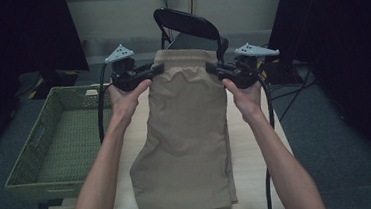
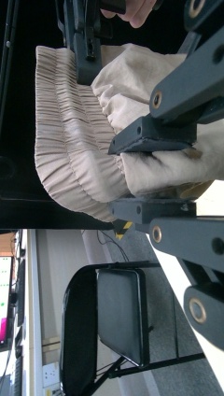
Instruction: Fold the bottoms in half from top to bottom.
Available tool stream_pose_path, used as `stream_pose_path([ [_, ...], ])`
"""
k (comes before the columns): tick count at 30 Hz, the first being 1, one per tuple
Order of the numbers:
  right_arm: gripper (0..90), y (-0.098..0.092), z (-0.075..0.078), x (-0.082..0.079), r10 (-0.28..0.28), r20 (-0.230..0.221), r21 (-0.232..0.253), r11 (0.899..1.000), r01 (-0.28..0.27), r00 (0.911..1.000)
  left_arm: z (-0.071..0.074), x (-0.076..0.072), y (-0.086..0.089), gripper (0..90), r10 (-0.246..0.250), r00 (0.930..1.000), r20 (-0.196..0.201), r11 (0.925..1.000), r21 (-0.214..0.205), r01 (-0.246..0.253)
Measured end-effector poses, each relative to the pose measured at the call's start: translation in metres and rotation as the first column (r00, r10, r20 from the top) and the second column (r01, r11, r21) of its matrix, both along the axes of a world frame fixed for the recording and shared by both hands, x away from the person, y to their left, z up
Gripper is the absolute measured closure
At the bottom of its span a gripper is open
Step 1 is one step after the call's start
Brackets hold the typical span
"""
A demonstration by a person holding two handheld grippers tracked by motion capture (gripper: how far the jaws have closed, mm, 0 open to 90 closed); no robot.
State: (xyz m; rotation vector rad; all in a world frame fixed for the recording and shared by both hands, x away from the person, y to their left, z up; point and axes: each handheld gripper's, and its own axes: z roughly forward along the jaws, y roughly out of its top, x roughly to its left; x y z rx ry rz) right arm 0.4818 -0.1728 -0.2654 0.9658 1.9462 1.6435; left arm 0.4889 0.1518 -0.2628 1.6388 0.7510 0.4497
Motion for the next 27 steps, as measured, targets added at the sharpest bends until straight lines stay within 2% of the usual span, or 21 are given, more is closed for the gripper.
stream_pose_path([
  [5, 76.8, -0.006, -0.006, 0.004, -0.016, -0.013, -0.014, 1.0, 0.015, 0.9998, -0.008, 0.004, -0.007, 69.8, 0.006, 0.9999, 0.009, 0.9995, 0.032, -0.006],
  [12, 76.8, -0.006, -0.031, 0.014, -0.024, -0.06, -0.055, 0.998, 0.021, 0.9979, -0.038, 0.015, -0.009, 69.0, 0.005, 0.9996, -0.026, 0.9979, 0.065, -0.003],
  [17, 76.8, -0.003, -0.048, 0.019, -0.017, -0.088, -0.066, 0.998, 0.011, 0.996, -0.055, 0.02, -0.006, 68.5, 0.0, 0.9986, -0.052, 0.9965, 0.083, 0.005],
  [21, 76.7, -0.001, -0.057, 0.018, -0.007, -0.095, -0.08, 0.997, 0.0, 0.9954, -0.065, 0.017, -0.003, 68.2, -0.004, 0.9983, -0.058, 0.9962, 0.087, 0.009],
  [27, 76.7, -0.003, -0.069, 0.008, 0.014, -0.103, -0.085, 0.996, -0.023, 0.9945, -0.077, 0.005, -0.002, 67.9, -0.026, 0.9976, -0.065, 0.9956, 0.089, 0.031],
])
